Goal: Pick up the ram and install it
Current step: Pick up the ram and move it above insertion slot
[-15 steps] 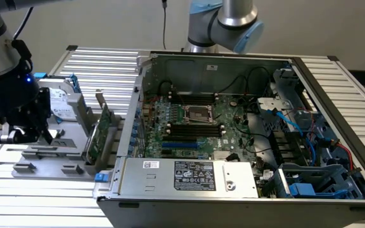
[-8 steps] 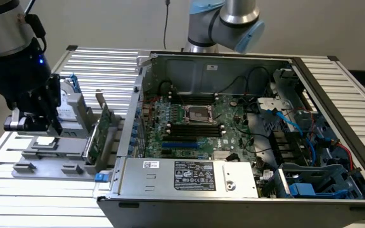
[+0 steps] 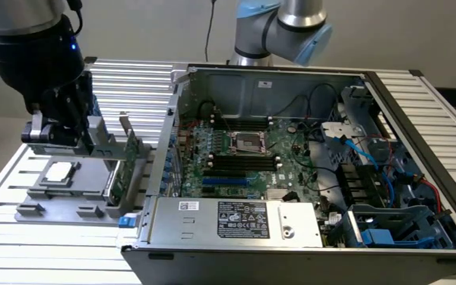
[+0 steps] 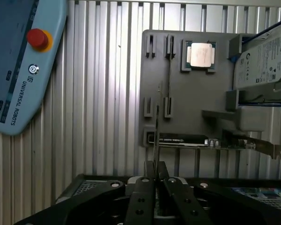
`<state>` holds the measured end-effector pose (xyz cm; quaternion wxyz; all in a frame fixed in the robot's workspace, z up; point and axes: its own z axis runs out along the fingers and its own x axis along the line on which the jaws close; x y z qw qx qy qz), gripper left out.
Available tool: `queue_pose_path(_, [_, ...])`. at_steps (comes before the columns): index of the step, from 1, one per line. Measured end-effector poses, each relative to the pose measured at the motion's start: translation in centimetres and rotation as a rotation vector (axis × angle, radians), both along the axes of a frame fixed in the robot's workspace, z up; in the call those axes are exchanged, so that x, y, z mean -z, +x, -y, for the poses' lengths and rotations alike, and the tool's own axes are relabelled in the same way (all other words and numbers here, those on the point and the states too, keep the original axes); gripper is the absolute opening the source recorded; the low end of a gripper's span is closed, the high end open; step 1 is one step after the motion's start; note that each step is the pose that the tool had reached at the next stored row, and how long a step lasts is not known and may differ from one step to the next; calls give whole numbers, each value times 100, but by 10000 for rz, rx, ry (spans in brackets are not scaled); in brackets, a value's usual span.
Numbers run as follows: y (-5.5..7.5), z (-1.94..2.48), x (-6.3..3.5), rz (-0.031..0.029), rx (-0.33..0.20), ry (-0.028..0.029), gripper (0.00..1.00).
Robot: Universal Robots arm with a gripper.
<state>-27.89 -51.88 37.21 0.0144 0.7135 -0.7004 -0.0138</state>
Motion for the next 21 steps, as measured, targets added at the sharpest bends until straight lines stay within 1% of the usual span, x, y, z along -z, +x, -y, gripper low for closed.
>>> queue_pose_path(7, [319, 0, -274, -107, 0, 0, 14])
queue_pose_path(12, [545, 0, -439, -185, 0, 0, 14])
queue_pose_path(16, [729, -2, -513, -220, 0, -1, 14])
queue_pose_path(19, [862, -12, -516, -219, 0, 1, 14])
queue_pose_path(21, [956, -27, -517, -220, 0, 0, 14])
